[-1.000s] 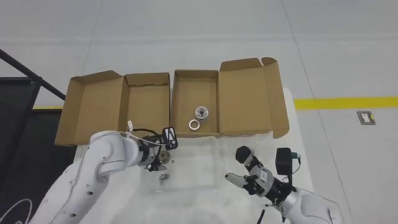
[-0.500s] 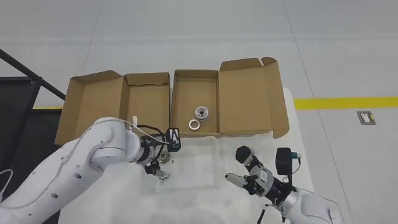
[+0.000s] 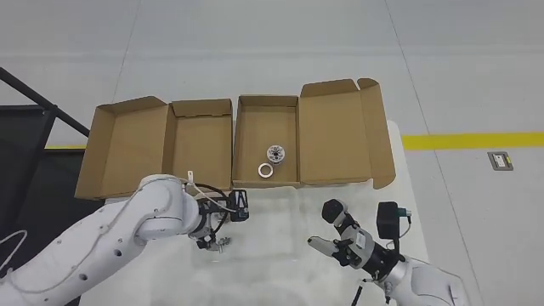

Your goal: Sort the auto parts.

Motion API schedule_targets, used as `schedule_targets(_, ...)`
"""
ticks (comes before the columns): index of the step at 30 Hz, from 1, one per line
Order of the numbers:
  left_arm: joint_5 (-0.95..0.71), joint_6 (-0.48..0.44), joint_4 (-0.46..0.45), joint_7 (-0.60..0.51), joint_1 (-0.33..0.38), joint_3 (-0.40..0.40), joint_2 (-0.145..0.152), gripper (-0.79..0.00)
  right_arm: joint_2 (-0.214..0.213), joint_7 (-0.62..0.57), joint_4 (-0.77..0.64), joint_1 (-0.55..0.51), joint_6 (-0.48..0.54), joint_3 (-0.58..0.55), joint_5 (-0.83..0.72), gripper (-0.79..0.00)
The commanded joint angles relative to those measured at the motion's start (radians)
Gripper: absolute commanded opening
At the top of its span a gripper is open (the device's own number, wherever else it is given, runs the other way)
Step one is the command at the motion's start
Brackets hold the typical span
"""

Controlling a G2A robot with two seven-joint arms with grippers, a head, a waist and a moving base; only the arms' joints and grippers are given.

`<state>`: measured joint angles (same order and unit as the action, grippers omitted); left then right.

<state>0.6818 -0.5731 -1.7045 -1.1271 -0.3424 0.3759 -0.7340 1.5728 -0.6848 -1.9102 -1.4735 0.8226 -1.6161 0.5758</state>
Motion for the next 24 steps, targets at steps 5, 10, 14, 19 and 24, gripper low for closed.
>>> schedule_targets(5, 0.080, 0.031, 0.037, 0.042, -0.023, -0.021, -0.029, -0.212, 0.000, 0.000, 0.000, 0.000, 0.000, 0.000, 0.000, 0.000)
schedule_targets(10, 0.160, 0.090, 0.068, 0.060, -0.033, -0.030, -0.055, -0.225, 0.000, 0.000, 0.000, 0.000, 0.000, 0.000, 0.000, 0.000)
schedule_targets(14, 0.230, 0.144, 0.094, 0.083, -0.047, -0.039, -0.078, -0.265, 0.000, 0.000, 0.000, 0.000, 0.000, 0.000, 0.000, 0.000)
schedule_targets(19, 0.322, 0.194, 0.128, 0.079, -0.056, -0.050, -0.105, -0.308, 0.000, 0.000, 0.000, 0.000, 0.000, 0.000, 0.000, 0.000)
schedule_targets(24, 0.359, 0.207, 0.161, 0.095, -0.066, -0.052, -0.132, -0.249, 0.000, 0.000, 0.000, 0.000, 0.000, 0.000, 0.000, 0.000)
